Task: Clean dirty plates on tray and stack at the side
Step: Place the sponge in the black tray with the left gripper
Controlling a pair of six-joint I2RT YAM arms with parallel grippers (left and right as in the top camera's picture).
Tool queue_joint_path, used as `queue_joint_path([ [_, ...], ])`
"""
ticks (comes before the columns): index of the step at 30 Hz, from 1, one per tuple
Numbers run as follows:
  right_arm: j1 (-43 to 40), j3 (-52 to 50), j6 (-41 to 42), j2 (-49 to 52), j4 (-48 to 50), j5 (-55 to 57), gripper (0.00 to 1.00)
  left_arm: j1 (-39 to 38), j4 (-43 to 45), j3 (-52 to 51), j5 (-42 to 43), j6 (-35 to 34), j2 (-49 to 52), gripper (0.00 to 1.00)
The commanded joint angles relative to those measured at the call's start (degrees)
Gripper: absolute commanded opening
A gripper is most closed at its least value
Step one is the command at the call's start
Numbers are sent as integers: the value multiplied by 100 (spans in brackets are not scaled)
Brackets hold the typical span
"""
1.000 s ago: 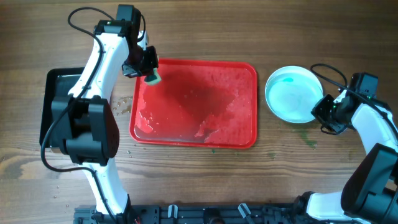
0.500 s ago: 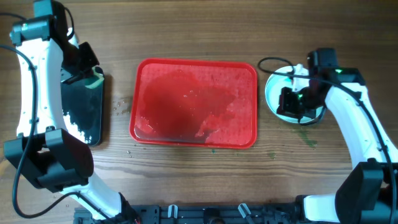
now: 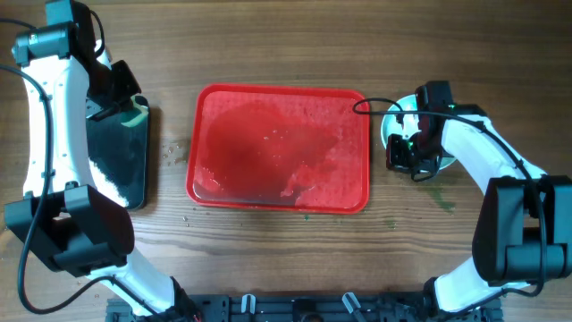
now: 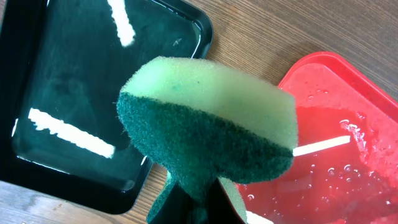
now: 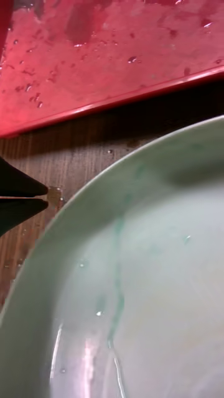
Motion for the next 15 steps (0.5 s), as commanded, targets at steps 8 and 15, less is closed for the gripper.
queue_joint_path([
  [8, -28, 1547, -46, -221, -599, -894, 4, 238, 175, -977, -551, -361, 44, 4],
  [15, -24, 1547, -39, -221, -605, -892, 4, 1062, 2140, -2793, -570, -883, 44, 4],
])
